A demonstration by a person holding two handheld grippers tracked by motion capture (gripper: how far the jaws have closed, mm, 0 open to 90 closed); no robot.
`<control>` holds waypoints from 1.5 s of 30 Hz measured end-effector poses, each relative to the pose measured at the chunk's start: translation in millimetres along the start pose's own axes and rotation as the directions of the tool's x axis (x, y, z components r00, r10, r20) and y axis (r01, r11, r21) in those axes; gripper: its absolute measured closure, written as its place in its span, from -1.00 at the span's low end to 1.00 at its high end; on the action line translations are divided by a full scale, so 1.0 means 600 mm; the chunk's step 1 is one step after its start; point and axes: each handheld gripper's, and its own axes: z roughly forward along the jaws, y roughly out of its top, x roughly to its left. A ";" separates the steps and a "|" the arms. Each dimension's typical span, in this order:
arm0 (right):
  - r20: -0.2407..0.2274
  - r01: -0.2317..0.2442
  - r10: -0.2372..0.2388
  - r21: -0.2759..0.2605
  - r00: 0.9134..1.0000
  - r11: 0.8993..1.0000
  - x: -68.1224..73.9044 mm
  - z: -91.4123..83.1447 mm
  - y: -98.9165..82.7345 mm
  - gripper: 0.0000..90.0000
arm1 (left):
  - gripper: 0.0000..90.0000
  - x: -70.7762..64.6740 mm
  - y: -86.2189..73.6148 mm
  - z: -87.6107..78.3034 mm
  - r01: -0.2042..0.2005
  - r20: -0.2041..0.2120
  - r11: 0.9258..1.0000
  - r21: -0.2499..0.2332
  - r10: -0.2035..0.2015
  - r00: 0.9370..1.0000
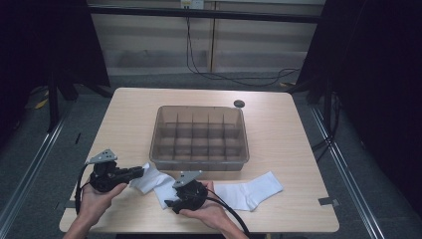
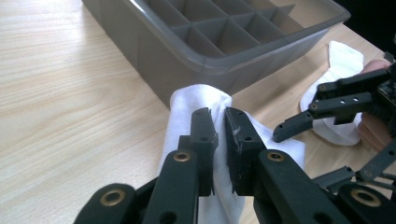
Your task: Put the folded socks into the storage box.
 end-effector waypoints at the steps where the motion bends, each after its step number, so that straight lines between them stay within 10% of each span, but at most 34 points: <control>1: 0.005 0.019 -0.019 0.007 1.000 1.000 0.001 0.000 0.000 0.03 | 0.83 0.001 0.000 0.000 0.005 0.000 1.000 -0.002 -0.005 1.000; 5: 0.054 0.030 -0.031 0.025 0.998 0.999 -0.002 -0.006 0.000 0.59 | 0.83 0.008 -0.001 -0.003 0.015 -0.011 1.000 -0.004 -0.015 1.000; 10: 0.037 0.005 -0.007 0.040 0.999 0.999 -0.012 -0.019 -0.005 0.78 | 0.83 0.021 -0.002 -0.011 0.029 -0.033 0.999 -0.013 -0.029 0.999; 24: -0.043 -0.010 0.009 -0.015 0.999 1.000 -0.057 -0.134 -0.020 0.79 | 0.84 0.037 -0.008 -0.010 0.064 -0.074 0.998 0.023 -0.062 0.995; 33: -0.031 -0.051 0.051 -0.009 0.998 0.999 -0.073 -0.124 -0.036 0.48 | 0.78 0.041 -0.015 0.006 0.064 -0.099 0.994 0.083 -0.055 0.994; 45: 0.010 -0.111 0.112 -0.016 0.994 0.994 -0.073 -0.123 -0.041 0.37 | 0.42 0.054 -0.016 -0.009 0.112 -0.137 0.993 0.037 -0.106 0.985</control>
